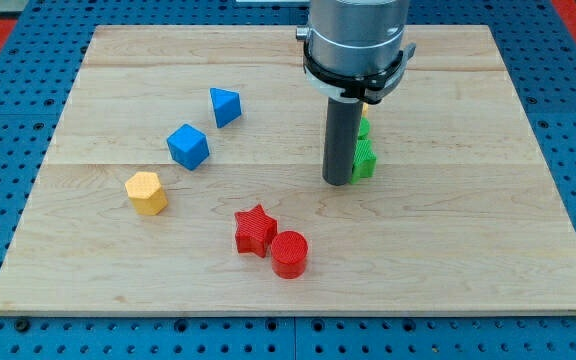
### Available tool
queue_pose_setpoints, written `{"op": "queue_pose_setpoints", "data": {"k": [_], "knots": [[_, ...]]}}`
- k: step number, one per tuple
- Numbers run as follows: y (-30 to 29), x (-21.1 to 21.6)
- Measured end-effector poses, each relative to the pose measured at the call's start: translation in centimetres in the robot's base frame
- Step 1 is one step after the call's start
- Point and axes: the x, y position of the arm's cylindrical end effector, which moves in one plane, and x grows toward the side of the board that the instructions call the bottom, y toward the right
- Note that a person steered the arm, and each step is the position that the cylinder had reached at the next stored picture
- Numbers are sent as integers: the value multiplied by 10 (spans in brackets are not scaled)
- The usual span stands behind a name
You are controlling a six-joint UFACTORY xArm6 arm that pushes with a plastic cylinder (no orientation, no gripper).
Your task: Separate the green blocks
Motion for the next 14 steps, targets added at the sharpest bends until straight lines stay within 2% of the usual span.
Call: {"op": "queue_pose_setpoints", "data": {"k": [5,11,12,13,14], "knots": [[0,-12],[65,-18],[59,-35],[68,-93],[93,-114]]}}
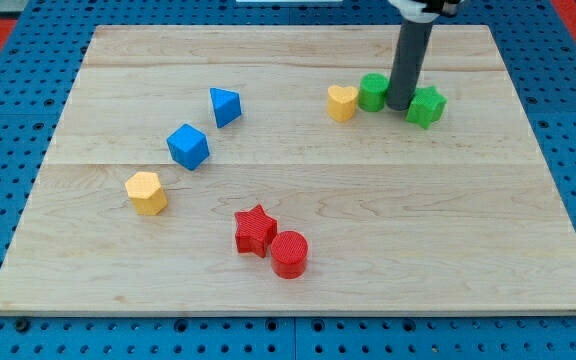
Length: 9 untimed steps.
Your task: Separate the green blocks
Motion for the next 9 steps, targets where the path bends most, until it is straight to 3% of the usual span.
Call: {"op": "queue_pose_setpoints", "data": {"k": [1,2,3,5,6,7,9], "knots": [[1,37],[34,41],[85,16],[88,-71],[86,-39],[74,-1],[-31,-10]]}}
